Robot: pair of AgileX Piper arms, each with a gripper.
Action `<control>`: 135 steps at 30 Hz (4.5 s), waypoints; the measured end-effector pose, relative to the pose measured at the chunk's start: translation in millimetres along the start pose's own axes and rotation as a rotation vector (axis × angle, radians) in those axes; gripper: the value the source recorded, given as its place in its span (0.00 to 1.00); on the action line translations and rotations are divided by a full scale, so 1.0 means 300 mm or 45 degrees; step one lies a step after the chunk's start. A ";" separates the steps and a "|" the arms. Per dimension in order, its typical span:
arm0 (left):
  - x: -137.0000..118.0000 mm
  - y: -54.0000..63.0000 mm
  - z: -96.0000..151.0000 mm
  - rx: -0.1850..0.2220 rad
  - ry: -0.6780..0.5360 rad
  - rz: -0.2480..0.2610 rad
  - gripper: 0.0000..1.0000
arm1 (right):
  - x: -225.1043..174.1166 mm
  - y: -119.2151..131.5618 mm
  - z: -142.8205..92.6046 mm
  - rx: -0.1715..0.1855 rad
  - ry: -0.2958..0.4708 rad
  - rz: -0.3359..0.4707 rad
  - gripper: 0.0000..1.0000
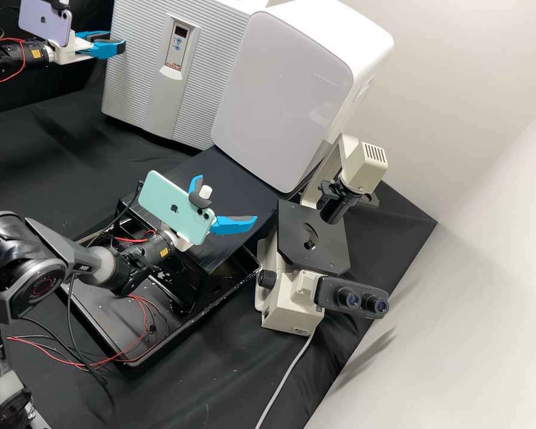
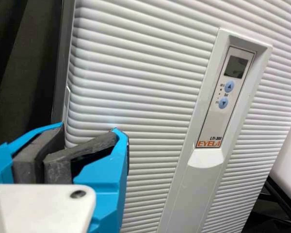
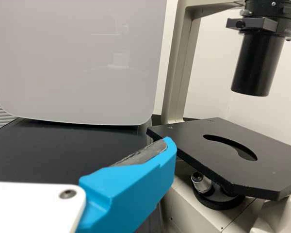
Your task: Open the incubator door
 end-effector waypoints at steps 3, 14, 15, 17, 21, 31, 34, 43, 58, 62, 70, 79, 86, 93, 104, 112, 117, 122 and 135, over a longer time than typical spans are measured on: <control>-0.006 -0.002 0.004 0.003 -0.002 -0.004 0.00 | 0.000 0.000 0.000 0.000 0.000 0.000 1.00; -0.017 0.001 0.020 0.003 -0.002 -0.008 0.00 | 0.000 0.000 0.000 0.000 0.000 0.000 1.00; -0.017 0.000 0.019 0.012 0.000 -0.010 0.00 | 0.000 0.000 0.000 0.000 0.000 0.000 1.00; -0.018 0.000 0.022 0.011 -0.001 -0.013 0.00 | 0.000 0.000 0.000 0.000 0.000 0.000 1.00; -0.028 -0.003 0.026 0.011 -0.004 -0.018 0.00 | 0.000 0.000 0.000 0.000 0.000 0.000 1.00; -0.087 -0.020 0.044 0.049 -0.049 -0.038 0.00 | 0.000 0.000 0.000 0.000 0.000 0.000 1.00; -0.107 -0.024 0.054 0.049 -0.059 -0.042 0.00 | 0.000 0.000 0.000 0.000 0.000 0.000 1.00; -0.121 -0.029 0.063 0.030 -0.068 -0.047 0.00 | 0.000 0.000 0.000 0.000 0.000 0.000 1.00; -0.242 -0.078 0.136 -0.006 -0.153 -0.066 0.00 | 0.000 0.000 0.000 0.000 0.000 0.000 1.00; -0.272 -0.092 0.148 -0.011 -0.165 -0.070 0.00 | 0.000 0.000 0.000 0.000 0.000 0.000 1.00; -0.321 -0.106 0.174 0.024 -0.200 -0.092 0.00 | 0.000 0.000 0.000 0.000 0.000 0.000 1.00; -0.401 -0.121 0.229 0.127 -0.311 -0.158 0.00 | 0.000 0.000 0.000 0.000 0.000 0.000 1.00; -0.468 -0.145 0.313 0.325 -0.531 -0.213 0.00 | 0.000 0.000 0.000 0.000 0.000 0.000 1.00; -0.491 -0.143 0.285 0.260 -0.396 -0.191 0.00 | 0.000 0.000 0.000 0.000 0.000 0.000 1.00; -0.485 -0.140 0.215 0.193 -0.110 -0.188 0.00 | 0.000 0.000 0.000 0.000 0.000 0.000 1.00; -0.480 -0.119 0.141 0.284 0.149 -0.153 1.00 | 0.000 0.000 0.000 0.000 0.000 0.000 1.00; -0.477 -0.088 0.096 0.388 0.279 -0.079 1.00 | 0.000 0.000 0.000 0.000 0.000 0.000 1.00; -0.472 -0.074 0.071 0.479 0.380 -0.027 1.00 | 0.000 0.000 0.000 0.000 0.000 0.000 1.00; -0.419 -0.074 0.019 0.583 0.504 0.161 1.00 | 0.000 0.000 0.000 0.000 0.000 0.000 1.00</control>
